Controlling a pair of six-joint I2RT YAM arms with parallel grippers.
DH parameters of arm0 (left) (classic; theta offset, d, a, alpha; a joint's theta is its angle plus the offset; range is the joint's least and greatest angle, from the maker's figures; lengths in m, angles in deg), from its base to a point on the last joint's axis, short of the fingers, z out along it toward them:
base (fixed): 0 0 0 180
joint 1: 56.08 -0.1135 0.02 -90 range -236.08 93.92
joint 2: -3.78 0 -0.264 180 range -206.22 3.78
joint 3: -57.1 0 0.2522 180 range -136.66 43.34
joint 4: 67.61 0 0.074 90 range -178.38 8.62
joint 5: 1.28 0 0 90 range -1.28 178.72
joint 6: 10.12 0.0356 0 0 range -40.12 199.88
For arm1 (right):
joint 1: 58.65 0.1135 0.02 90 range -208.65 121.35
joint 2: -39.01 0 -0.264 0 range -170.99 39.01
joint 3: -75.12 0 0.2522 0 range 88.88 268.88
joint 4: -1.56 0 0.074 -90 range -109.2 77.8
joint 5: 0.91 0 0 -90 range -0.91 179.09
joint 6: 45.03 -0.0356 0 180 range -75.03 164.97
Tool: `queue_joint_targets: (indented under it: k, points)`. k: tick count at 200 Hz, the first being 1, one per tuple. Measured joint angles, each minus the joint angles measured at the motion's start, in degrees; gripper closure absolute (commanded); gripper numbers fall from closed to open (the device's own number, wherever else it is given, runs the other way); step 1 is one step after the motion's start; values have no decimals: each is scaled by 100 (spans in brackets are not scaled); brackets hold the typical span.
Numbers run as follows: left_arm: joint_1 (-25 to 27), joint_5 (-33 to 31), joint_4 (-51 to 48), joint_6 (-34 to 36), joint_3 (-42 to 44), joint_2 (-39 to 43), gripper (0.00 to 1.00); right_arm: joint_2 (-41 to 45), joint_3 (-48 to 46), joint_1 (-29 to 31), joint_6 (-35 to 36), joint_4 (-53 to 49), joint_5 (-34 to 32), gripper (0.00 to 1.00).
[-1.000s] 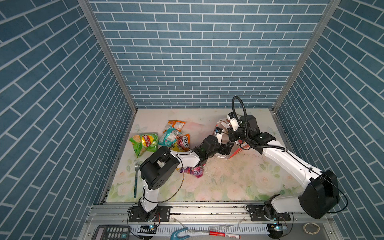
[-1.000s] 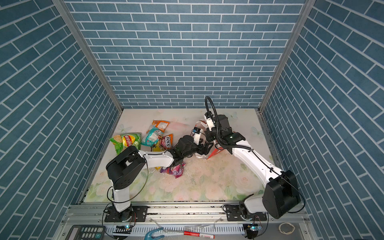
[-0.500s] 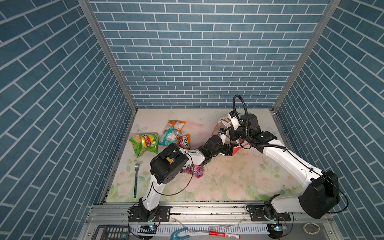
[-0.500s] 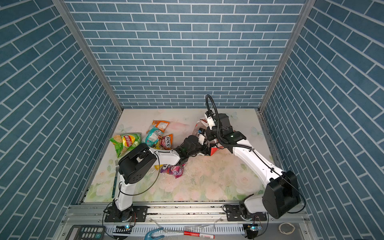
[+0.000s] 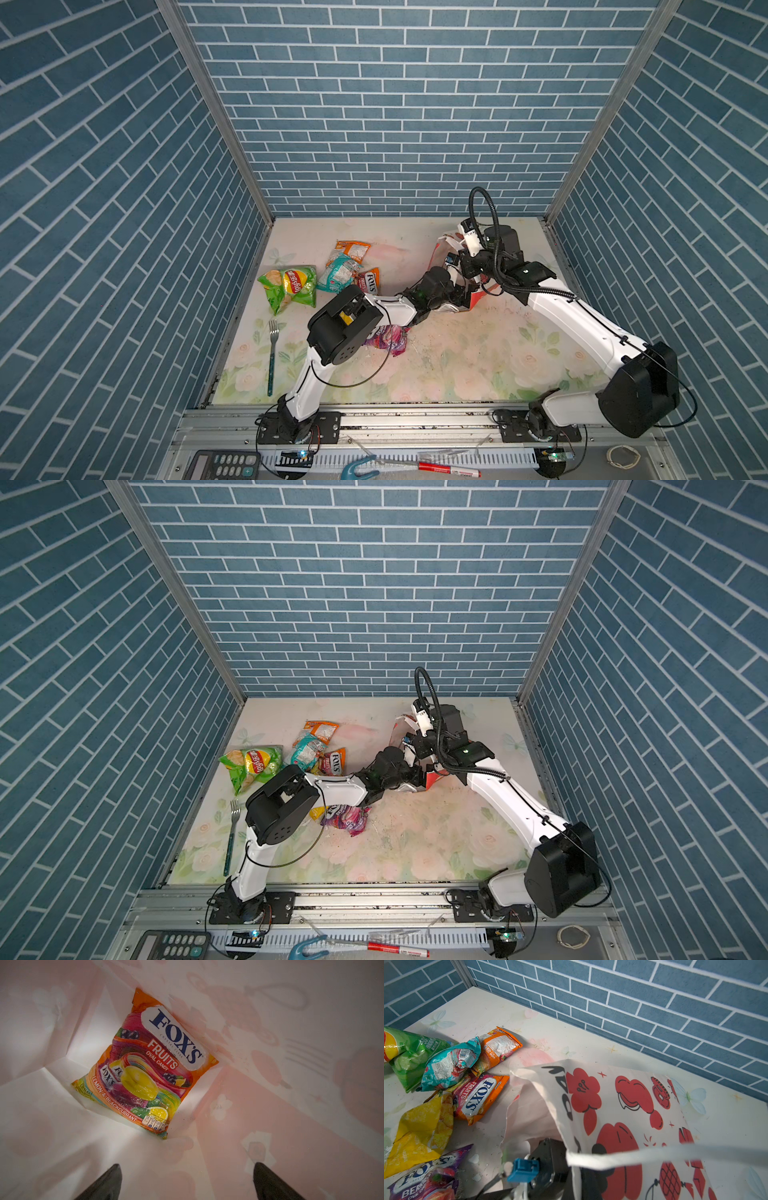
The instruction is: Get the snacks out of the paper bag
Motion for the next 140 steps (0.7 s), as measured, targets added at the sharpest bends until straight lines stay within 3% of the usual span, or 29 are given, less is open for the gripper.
queue_joint_targets:
  k: [140]
  points:
    - [-125,619,-1049,-249,-833,-251,0,61,-98,-2,330,273,-17,100]
